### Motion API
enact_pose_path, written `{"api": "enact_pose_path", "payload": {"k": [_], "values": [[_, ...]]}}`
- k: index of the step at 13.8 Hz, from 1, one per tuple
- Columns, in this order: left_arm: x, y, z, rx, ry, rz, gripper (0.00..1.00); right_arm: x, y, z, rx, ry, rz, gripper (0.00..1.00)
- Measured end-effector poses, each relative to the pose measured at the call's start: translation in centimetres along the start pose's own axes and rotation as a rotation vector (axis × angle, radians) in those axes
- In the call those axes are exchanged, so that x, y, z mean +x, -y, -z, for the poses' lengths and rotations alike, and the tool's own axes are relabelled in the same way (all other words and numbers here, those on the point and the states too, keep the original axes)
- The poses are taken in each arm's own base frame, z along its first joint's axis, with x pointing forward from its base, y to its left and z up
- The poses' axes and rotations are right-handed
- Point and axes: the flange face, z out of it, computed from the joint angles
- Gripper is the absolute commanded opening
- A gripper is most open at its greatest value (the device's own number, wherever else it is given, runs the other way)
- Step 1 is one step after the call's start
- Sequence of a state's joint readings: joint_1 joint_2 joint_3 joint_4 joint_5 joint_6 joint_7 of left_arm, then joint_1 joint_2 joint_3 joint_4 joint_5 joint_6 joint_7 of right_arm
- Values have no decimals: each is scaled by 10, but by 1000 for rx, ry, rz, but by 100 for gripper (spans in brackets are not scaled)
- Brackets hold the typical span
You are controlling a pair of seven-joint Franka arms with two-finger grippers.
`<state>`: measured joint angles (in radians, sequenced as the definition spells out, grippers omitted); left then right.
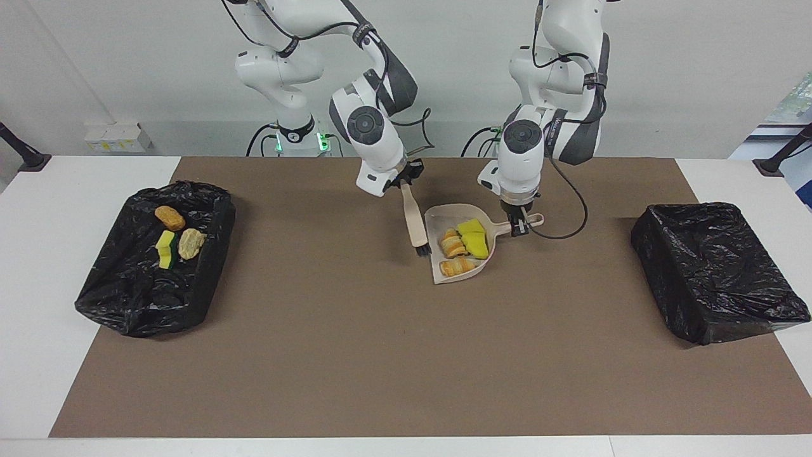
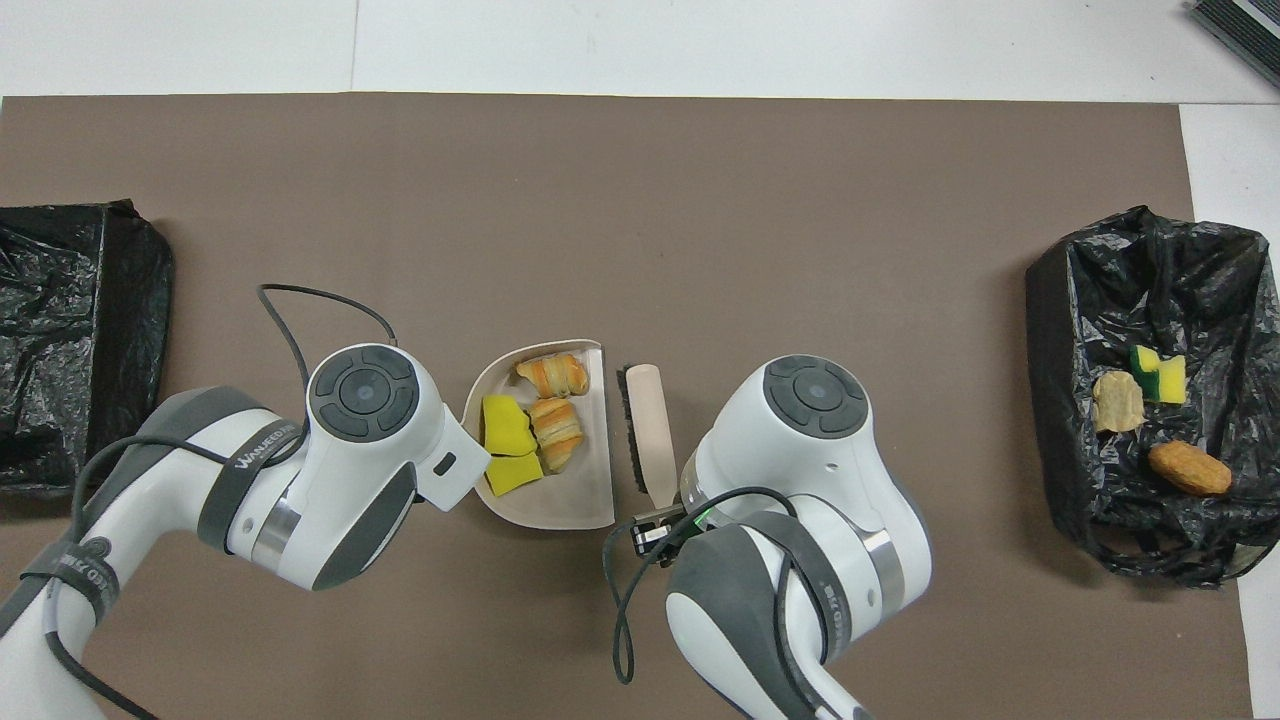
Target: Sweep and dump trash in bin
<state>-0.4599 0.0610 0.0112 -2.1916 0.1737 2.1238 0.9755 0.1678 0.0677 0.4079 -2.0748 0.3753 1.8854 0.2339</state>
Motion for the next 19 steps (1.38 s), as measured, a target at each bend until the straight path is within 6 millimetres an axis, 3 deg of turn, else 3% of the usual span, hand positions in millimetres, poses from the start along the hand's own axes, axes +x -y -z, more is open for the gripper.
{"api": "enact_pose_path", "payload": {"k": [3,6,9,11,14,17,18,19], "values": [[-26,18,8,30,-23,6,0,-23,-1,-8,-35,3,-101,0],[-71,40,40,89,-51,2,0,-58,23,-35,-93,13,-129,0],[-134,59,66,142,-65,2,0,-93,68,-66,-127,-29,-155,0],[-174,73,82,177,-66,13,0,-105,89,-89,-135,-47,-156,0],[-245,90,103,211,-67,47,0,-101,84,-113,-152,-24,-165,0],[-346,99,125,187,-116,119,0,-95,79,-126,-162,8,-179,0],[-380,102,129,184,-130,147,0,-93,78,-130,-165,17,-181,31],[-409,102,129,181,-135,178,0,-92,79,-132,-164,20,-179,99]]}}
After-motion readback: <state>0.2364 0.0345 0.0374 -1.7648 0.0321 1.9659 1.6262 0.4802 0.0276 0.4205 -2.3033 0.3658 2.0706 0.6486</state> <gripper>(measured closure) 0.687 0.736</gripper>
